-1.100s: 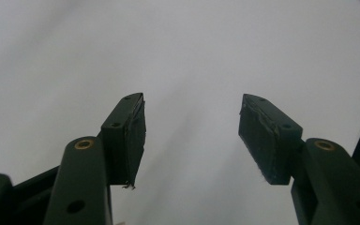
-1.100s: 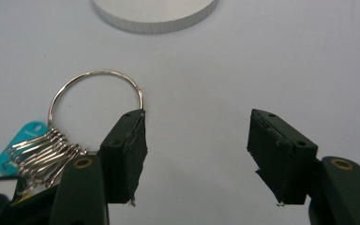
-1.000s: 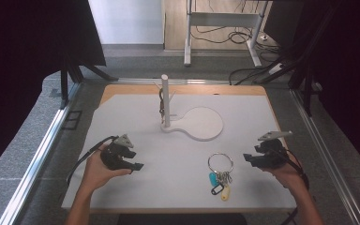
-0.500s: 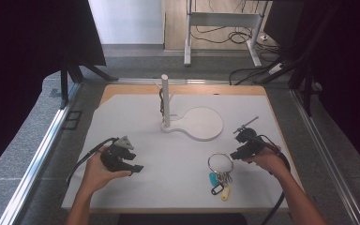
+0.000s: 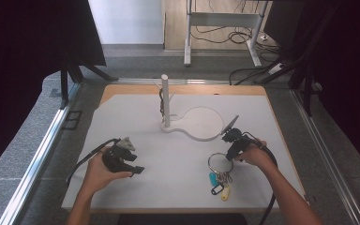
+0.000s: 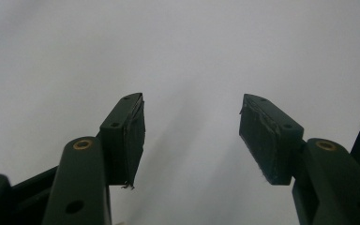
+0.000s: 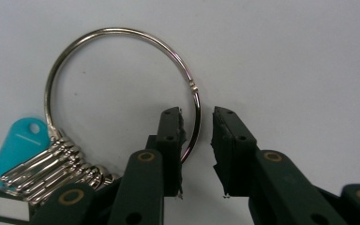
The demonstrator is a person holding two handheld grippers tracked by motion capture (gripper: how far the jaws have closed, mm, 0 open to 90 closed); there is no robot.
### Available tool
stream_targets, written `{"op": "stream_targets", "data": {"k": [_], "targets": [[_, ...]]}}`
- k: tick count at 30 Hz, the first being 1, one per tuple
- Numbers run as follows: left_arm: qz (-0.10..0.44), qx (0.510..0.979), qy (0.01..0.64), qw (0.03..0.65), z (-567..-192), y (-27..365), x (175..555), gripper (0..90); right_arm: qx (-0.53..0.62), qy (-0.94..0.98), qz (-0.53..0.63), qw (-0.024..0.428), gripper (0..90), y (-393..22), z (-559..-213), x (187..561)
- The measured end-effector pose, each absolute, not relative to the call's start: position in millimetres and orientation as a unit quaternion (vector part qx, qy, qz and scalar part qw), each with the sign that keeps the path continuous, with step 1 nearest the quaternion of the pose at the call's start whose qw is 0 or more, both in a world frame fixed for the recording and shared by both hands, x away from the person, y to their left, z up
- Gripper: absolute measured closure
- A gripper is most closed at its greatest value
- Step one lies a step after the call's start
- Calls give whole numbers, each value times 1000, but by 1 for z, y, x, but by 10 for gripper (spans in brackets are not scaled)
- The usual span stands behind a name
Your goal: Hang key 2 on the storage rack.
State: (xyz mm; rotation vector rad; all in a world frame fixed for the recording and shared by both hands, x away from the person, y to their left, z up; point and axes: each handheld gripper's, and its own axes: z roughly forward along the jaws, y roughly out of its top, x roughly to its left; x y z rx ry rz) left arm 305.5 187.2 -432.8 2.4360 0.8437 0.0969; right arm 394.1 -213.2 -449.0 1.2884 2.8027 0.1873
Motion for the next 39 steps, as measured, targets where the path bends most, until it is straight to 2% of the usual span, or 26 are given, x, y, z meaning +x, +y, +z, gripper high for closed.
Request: {"op": "stream_targets", "data": {"k": [9, 15, 27, 39], "targets": [[38, 908, 314, 274, -434, 187, 305, 415, 421, 906, 34, 16, 775, -208, -456, 397], [37, 909, 315, 271, -434, 186, 305, 414, 426, 904, 20, 13, 835, -204, -456, 398], [42, 909, 317, 266, -434, 186, 305, 412, 433, 901, 28, -12, 867, -209, -455, 402], [43, 911, 316, 263, -434, 187, 305, 412, 414, 906, 82, -33, 873, -217, -403, 399]]}}
